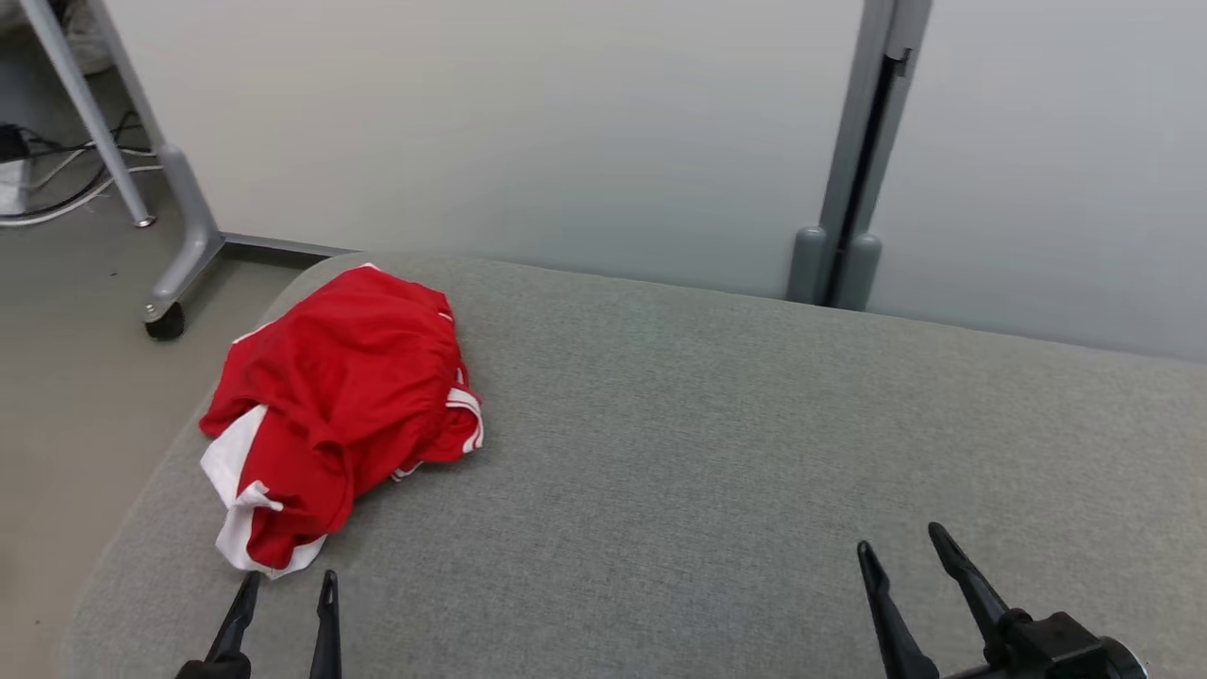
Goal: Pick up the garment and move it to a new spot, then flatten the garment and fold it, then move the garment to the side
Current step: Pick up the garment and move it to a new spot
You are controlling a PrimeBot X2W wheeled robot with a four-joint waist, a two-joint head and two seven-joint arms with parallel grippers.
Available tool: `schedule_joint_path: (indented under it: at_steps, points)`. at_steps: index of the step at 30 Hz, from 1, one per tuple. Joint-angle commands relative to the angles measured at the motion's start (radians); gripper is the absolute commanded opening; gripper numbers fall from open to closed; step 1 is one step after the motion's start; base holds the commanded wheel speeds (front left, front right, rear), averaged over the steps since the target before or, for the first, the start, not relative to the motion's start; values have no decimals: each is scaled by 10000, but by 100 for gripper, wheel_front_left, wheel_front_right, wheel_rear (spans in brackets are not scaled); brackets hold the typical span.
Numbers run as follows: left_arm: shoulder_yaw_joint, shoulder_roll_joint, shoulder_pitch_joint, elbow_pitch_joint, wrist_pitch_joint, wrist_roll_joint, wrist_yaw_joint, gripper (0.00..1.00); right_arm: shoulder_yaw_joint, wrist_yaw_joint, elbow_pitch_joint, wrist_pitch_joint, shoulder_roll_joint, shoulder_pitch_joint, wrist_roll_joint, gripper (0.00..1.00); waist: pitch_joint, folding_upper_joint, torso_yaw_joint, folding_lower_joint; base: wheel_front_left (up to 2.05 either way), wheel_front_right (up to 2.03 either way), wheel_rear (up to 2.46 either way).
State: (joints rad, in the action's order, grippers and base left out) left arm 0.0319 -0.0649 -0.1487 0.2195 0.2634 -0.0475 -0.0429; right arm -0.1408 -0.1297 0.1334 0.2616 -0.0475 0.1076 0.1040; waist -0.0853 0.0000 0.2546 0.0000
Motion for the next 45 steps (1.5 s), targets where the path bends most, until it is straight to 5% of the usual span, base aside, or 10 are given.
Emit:
schedule_joint_path:
  at_steps: [1, 14, 30, 31, 32, 33, 45]
  points:
    - [99, -43, -137, -106, 21, -17, 49, 100, -130, -18, 23, 53, -52, -85, 44, 100, -100, 0, 650, 0, 0, 0, 0]
    - [-229, -209, 1678, 589, -77, -98, -456, 100, -519, -18, -126, 53, -163, -745, -409, 100, 1022, 0, 691, 0, 0, 0, 0]
    - [-1543, -1951, 7289, 4957, -4063, -1553, -879, 100, -1224, -18, -252, 51, -486, -2516, -368, 100, 3715, 0, -791, 0, 0, 0, 0]
    - [-1782, -2124, 7397, 5155, -4164, -1739, -879, 84, -1249, -17, -222, 53, -469, -2571, -341, 100, 3740, 0, -885, 0, 0, 0, 0]
    - [-2000, -2272, 7492, 5346, -4255, -2017, -877, 29, -1274, -18, -198, 51, -449, -2616, -318, 100, 3749, 0, -973, 0, 0, 0, 0]
    - [-2178, -2414, 7575, 5480, -4260, -2277, -871, 0, -1281, -18, -178, 51, -427, -2656, -300, 100, 3747, 0, -1050, 0, 0, 0, 0]
    - [-3028, -3404, 7112, 4476, -3157, -4438, -872, 0, -762, -17, -140, 51, -209, -2098, -152, 100, 2822, 0, -1250, 0, 0, 0, 0]
